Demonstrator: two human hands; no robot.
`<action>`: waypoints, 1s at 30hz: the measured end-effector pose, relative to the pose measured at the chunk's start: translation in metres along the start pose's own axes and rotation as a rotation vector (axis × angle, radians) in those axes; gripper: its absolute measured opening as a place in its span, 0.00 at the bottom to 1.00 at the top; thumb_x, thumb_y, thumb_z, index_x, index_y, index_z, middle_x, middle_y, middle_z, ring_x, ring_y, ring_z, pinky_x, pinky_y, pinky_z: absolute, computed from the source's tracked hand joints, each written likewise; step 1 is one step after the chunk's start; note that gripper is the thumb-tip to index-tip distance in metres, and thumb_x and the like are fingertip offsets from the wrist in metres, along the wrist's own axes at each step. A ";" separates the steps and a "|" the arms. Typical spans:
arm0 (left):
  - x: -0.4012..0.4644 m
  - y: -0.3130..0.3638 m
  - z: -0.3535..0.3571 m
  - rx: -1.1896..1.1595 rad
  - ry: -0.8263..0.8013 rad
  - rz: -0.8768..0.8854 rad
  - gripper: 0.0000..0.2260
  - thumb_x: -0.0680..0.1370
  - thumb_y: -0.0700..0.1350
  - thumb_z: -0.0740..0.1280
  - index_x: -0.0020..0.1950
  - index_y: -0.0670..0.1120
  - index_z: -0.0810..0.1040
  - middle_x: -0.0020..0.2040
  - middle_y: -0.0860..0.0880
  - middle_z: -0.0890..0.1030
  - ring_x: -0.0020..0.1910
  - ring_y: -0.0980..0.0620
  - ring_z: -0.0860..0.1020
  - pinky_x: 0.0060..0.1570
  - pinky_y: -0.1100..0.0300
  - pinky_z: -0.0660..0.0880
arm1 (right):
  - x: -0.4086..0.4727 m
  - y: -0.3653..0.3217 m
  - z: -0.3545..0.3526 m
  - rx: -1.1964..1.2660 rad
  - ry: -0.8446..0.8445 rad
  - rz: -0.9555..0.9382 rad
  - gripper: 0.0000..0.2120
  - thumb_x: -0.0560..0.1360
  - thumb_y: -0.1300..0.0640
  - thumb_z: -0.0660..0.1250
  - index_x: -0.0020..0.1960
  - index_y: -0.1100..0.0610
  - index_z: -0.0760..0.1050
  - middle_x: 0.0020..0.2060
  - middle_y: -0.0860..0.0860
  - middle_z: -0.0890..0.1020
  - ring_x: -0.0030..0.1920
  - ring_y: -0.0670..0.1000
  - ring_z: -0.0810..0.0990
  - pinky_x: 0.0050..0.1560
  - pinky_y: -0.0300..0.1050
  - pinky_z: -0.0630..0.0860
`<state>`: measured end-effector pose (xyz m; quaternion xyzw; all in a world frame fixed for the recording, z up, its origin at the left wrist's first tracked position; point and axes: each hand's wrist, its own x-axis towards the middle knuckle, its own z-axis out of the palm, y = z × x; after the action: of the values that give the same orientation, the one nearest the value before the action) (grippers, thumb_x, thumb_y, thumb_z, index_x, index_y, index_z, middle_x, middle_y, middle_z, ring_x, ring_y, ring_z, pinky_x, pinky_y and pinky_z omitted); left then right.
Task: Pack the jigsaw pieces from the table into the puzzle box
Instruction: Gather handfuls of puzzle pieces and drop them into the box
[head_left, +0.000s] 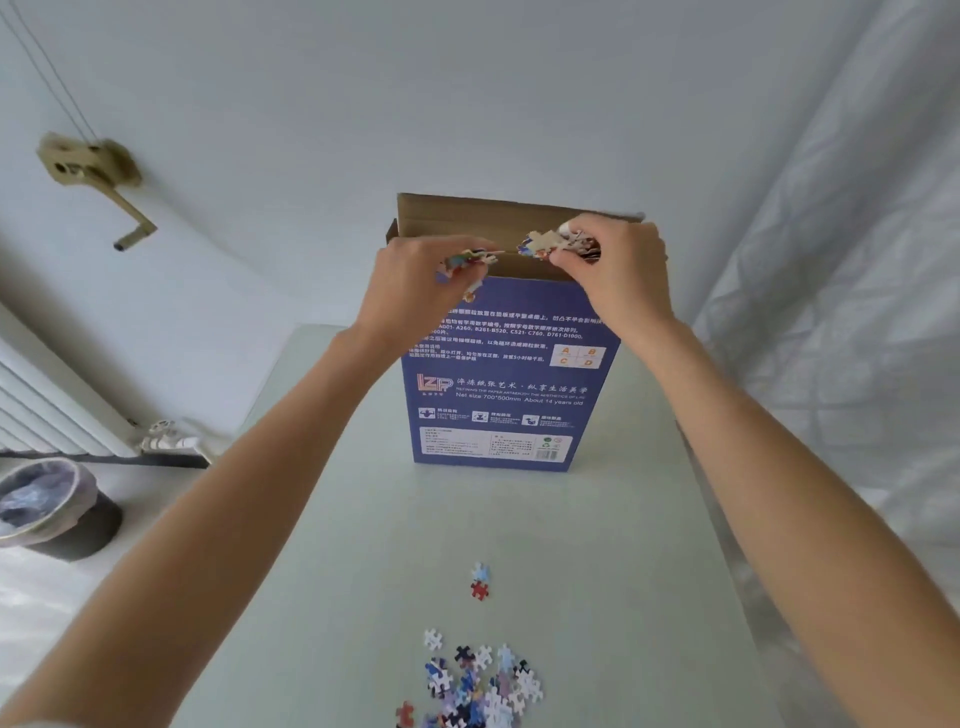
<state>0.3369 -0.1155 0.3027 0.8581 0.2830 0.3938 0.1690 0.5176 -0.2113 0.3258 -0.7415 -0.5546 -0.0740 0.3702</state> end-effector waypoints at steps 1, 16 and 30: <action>0.014 -0.001 0.000 0.009 0.013 0.016 0.09 0.75 0.46 0.68 0.54 0.54 0.82 0.39 0.58 0.81 0.36 0.58 0.79 0.40 0.66 0.74 | 0.010 0.001 0.005 -0.058 -0.010 0.000 0.12 0.75 0.54 0.67 0.57 0.56 0.79 0.50 0.52 0.82 0.50 0.51 0.76 0.38 0.36 0.57; 0.064 -0.027 0.031 0.386 -0.342 0.040 0.12 0.78 0.53 0.61 0.59 0.56 0.77 0.52 0.51 0.81 0.52 0.45 0.78 0.43 0.57 0.69 | 0.039 0.023 0.044 -0.071 -0.185 0.010 0.10 0.73 0.49 0.69 0.50 0.53 0.81 0.46 0.50 0.83 0.49 0.51 0.79 0.46 0.44 0.73; -0.030 -0.025 0.016 0.243 0.201 0.458 0.06 0.76 0.44 0.66 0.46 0.45 0.82 0.38 0.51 0.83 0.36 0.52 0.79 0.30 0.61 0.74 | -0.067 0.014 0.057 -0.060 0.192 -0.543 0.08 0.77 0.60 0.62 0.49 0.60 0.80 0.42 0.52 0.83 0.45 0.50 0.79 0.46 0.40 0.75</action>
<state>0.3245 -0.1153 0.2620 0.8703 0.1419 0.4682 -0.0574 0.4880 -0.2285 0.2440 -0.5662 -0.6929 -0.2566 0.3654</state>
